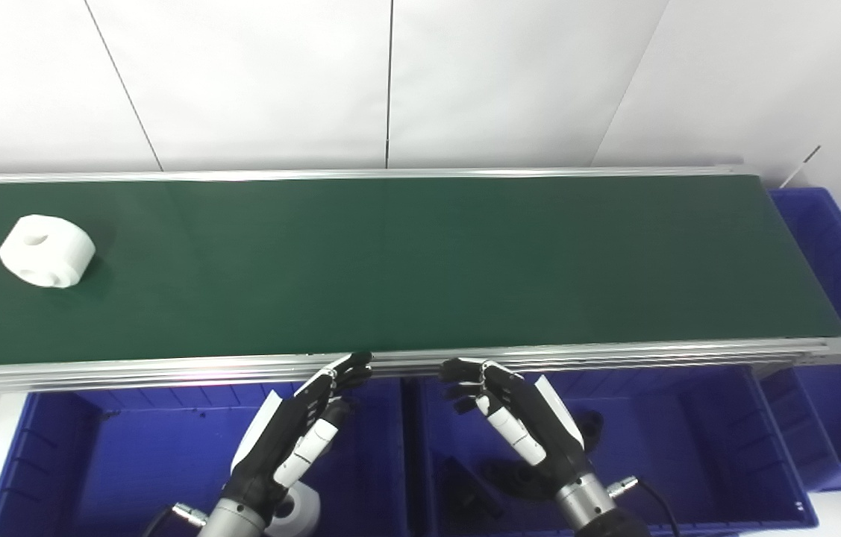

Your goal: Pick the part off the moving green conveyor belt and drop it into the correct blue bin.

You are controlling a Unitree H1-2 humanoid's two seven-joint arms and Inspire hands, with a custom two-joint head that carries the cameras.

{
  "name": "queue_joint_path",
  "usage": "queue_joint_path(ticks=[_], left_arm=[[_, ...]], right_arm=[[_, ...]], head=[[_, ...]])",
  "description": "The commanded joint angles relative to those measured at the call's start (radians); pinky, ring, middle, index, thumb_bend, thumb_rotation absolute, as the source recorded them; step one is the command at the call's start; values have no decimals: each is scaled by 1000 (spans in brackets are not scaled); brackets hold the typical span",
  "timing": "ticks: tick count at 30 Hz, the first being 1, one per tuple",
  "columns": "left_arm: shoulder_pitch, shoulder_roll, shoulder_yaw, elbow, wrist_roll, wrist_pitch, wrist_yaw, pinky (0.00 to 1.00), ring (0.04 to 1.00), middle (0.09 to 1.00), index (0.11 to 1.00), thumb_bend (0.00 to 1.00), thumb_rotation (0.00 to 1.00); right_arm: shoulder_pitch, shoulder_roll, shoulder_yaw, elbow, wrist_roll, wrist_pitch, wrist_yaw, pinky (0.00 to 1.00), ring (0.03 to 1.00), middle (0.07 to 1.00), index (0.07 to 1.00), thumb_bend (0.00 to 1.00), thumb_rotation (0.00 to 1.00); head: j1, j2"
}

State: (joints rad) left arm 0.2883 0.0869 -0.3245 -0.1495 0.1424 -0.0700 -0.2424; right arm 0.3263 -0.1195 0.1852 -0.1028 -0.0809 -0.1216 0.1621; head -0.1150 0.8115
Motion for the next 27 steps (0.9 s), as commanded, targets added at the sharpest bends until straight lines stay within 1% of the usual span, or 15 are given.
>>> queue_joint_path(ticks=[1,5,9,14,24,26,27], left_arm=[[-14,-5,-5,-10,-1,-23,5,793,873,862,868,613,964],[-14,-6,-5,-6,-3,-27,6,795,873,862,868,612,964],[-12,-6,-4,-11,-4,-17,5,788,870,862,865,615,964],[-14,-4,-5,-10,-3,-25,4,791,873,864,868,604,968],[-16,-6,-5,-4,-2,-32,6,789,872,861,866,609,968],[-15,-5,-6,-6,1,-31,6,789,871,861,866,607,969],[-13,-5,-7,-7,2,-35,7,789,871,861,866,606,970]], right_arm=[[-11,0,-3,-14,17,-37,4,638,703,749,736,727,910],[-11,-1,-2,-14,15,-37,4,637,703,749,738,731,914],[-11,-1,-2,-13,13,-38,3,637,702,750,741,735,916],[-9,1,-2,-20,21,-31,5,641,703,749,740,727,908],[-11,-1,-3,-15,14,-38,2,639,701,748,739,723,915],[-11,-1,-2,-13,14,-40,2,639,700,746,738,723,914],[-9,0,-3,-12,16,-39,2,639,700,745,738,723,913]], head=[[1,1],[1,1],[1,1],[0,2],[2,-1],[6,-7],[15,-17]])
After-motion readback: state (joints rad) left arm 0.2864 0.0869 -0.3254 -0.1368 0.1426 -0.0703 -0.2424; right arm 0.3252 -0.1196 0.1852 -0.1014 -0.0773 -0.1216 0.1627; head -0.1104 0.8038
